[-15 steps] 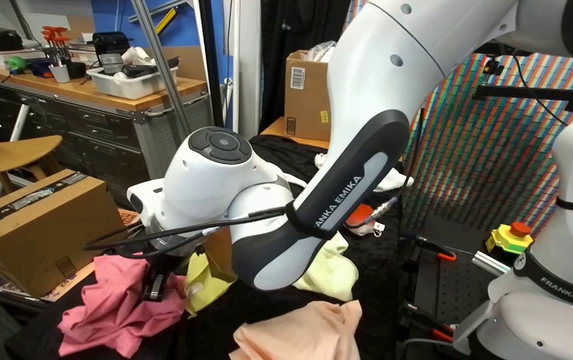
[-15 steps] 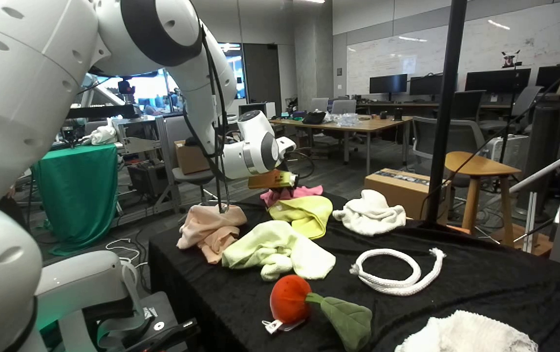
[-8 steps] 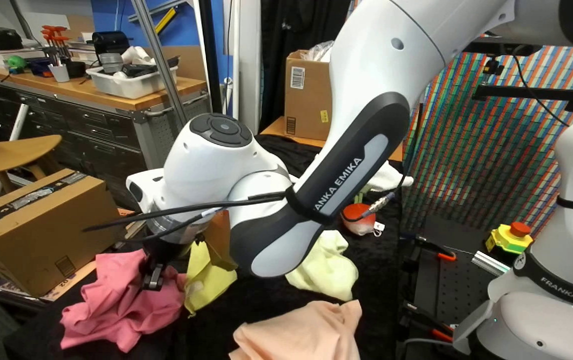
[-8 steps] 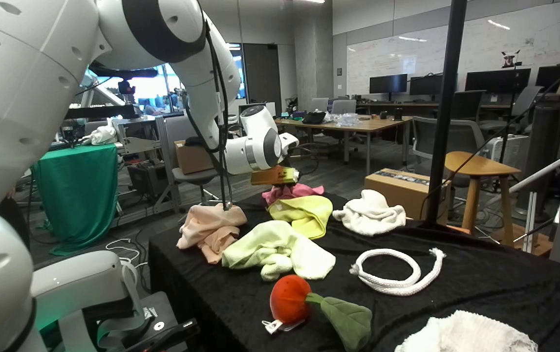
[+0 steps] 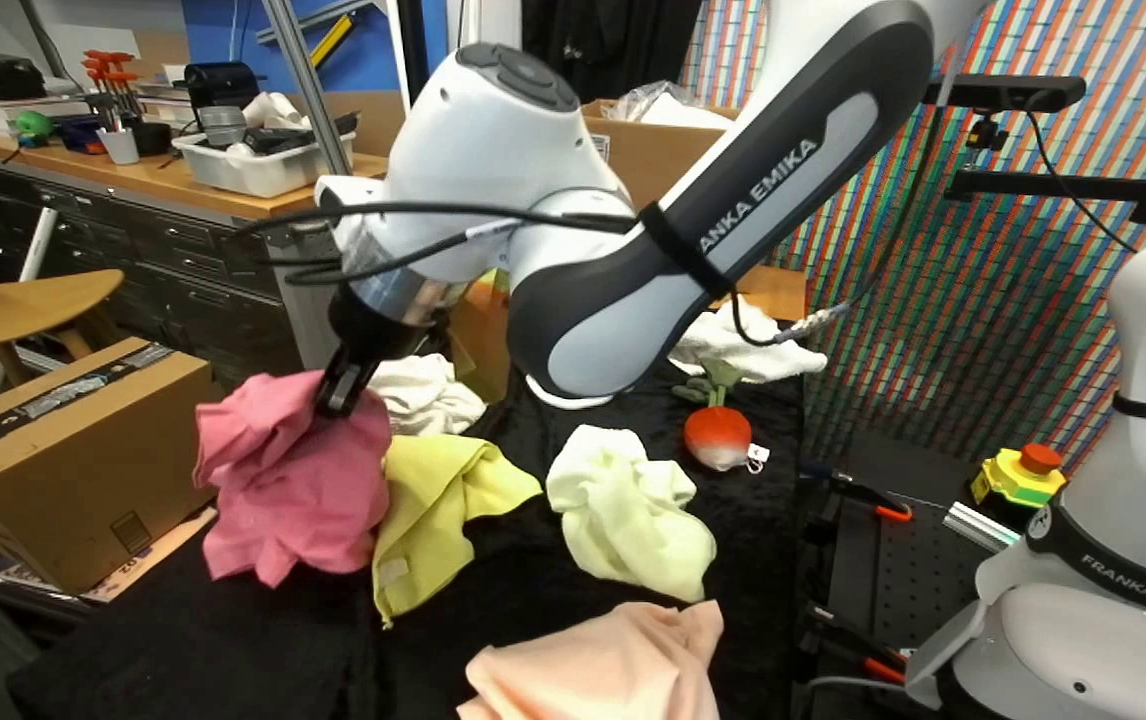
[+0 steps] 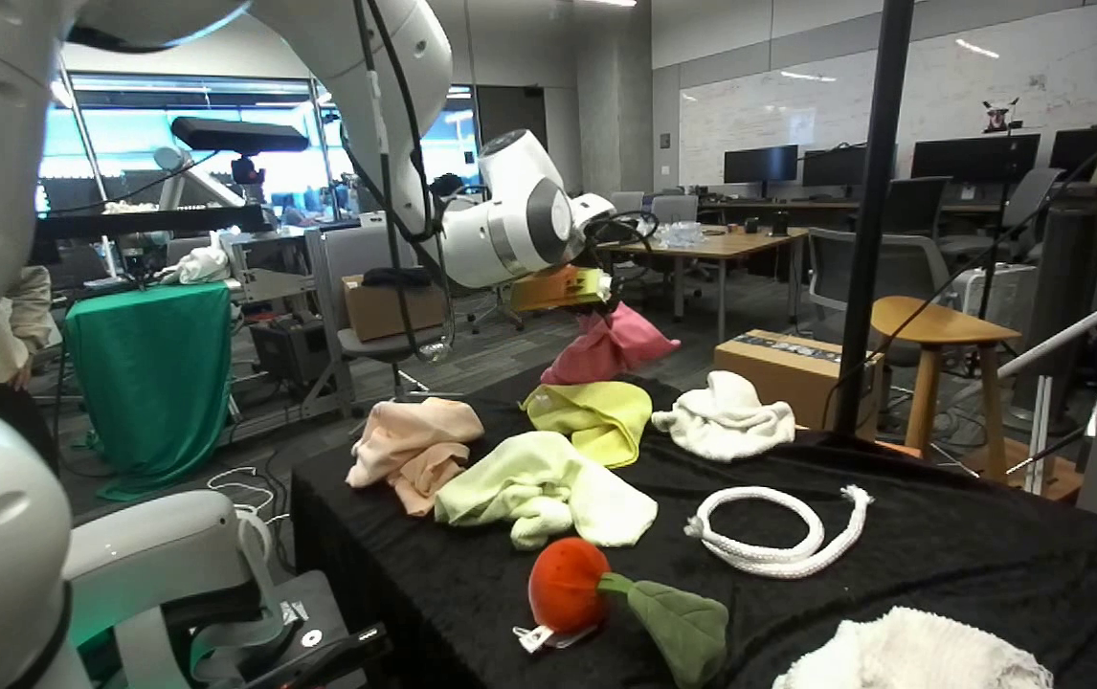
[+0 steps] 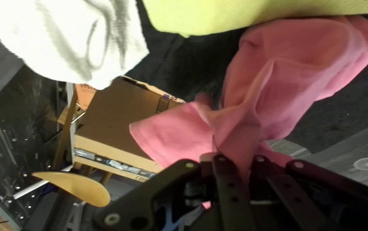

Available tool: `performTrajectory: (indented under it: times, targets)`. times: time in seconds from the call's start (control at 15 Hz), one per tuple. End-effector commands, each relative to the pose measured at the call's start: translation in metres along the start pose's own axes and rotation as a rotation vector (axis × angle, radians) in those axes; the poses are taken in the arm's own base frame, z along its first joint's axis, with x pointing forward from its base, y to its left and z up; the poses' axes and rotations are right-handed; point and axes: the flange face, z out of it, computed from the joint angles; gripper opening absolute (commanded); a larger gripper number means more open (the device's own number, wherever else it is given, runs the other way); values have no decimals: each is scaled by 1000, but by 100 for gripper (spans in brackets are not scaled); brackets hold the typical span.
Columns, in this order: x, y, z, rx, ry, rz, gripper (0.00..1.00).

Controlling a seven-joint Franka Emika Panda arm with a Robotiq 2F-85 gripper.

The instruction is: Gather all the items on the table in one place

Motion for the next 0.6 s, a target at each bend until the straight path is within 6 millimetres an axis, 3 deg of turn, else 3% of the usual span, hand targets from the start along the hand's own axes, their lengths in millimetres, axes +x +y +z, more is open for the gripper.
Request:
performTrajectory:
  times: [0.0, 0.27, 0.53]
  targets:
    - [-4, 43, -67, -80, 29, 142, 8]
    - [-6, 97, -125, -204, 77, 309, 8]
    - [-21, 132, -170, -326, 105, 460, 8]
